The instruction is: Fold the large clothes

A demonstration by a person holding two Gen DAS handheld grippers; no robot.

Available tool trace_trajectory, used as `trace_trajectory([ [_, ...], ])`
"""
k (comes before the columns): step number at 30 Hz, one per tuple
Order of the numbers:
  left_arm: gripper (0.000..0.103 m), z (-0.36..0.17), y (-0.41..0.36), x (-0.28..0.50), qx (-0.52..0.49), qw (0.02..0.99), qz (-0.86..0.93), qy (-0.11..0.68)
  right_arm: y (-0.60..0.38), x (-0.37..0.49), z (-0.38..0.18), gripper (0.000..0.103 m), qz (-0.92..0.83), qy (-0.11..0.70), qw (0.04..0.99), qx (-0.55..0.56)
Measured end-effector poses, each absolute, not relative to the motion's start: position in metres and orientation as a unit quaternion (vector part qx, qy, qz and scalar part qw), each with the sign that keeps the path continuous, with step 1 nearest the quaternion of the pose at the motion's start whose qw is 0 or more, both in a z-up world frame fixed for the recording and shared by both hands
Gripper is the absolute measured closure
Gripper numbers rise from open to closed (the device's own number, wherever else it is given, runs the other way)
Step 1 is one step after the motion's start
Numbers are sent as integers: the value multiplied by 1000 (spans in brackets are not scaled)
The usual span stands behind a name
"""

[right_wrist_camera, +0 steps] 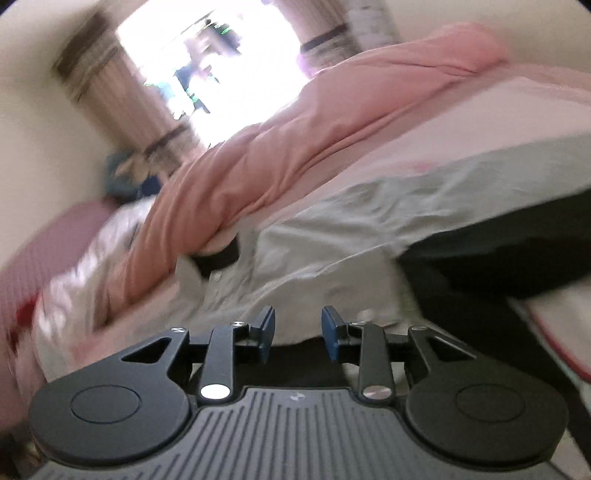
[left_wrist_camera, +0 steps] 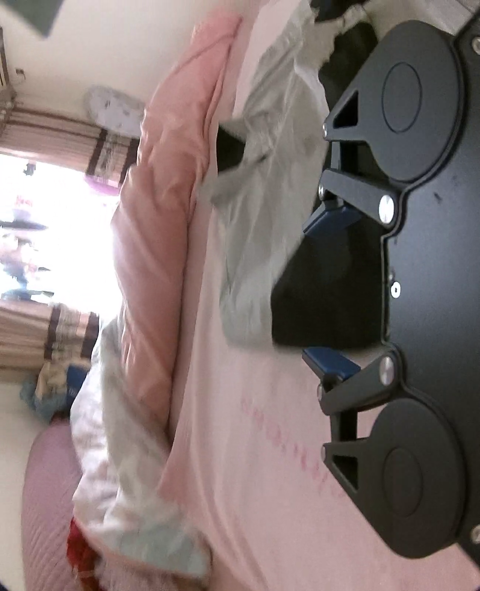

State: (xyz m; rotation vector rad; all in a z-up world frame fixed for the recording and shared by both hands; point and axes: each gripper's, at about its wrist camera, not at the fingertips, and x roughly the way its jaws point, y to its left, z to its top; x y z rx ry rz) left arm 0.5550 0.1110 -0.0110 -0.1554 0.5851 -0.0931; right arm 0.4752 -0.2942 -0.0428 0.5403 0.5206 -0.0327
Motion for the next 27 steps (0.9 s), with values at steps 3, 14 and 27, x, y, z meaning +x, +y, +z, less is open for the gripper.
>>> trace_trajectory([
  [3,38,-29,96,574,-67,947,-50,310,-296,483,-62,67,-29,288,917,275],
  [14,34,-57,100,597,-84,934,-50,344,-345,463,-58,42,-69,229,928,286],
  [27,32,-66,88,616,-65,933,-38,353,-350,468,-57,103,-91,245,929,261],
])
